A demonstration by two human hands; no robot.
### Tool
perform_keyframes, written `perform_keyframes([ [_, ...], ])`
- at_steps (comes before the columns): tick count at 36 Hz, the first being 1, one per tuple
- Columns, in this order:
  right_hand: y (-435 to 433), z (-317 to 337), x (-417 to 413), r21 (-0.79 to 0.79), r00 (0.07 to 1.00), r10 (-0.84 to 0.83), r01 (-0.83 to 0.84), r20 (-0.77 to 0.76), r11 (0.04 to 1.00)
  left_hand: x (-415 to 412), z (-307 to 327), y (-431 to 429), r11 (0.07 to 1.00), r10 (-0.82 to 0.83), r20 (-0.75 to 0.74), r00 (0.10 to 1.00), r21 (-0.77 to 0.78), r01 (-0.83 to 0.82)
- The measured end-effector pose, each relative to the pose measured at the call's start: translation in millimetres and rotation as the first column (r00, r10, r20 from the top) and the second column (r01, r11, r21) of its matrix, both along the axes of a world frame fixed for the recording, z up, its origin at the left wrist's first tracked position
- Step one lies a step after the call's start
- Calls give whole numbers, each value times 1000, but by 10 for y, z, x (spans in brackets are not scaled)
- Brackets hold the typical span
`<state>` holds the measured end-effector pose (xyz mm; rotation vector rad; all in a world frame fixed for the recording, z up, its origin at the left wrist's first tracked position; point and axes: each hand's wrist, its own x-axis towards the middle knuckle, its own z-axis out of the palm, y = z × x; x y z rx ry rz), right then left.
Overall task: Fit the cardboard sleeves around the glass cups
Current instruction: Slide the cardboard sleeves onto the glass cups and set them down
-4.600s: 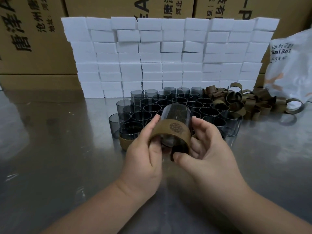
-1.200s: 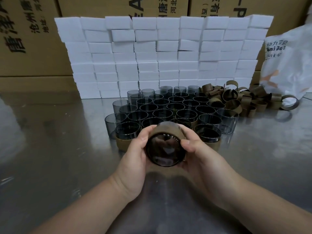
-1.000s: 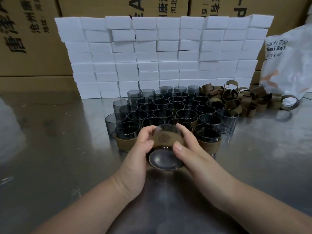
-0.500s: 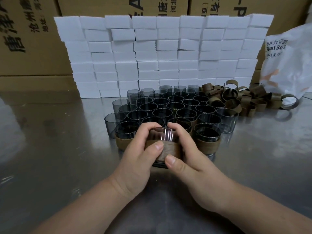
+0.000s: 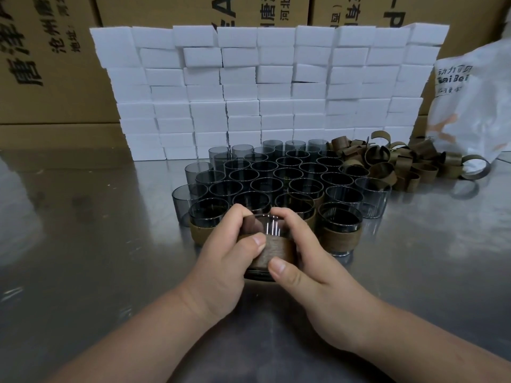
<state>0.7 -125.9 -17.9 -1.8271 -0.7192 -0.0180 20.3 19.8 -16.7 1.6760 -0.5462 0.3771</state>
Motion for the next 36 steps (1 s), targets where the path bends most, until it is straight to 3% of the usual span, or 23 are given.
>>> perform_keyframes([
  [36,42,26,8,40,999,-35,36,-19,999,3,31,-4,998,59,-5,998,-3,-59],
])
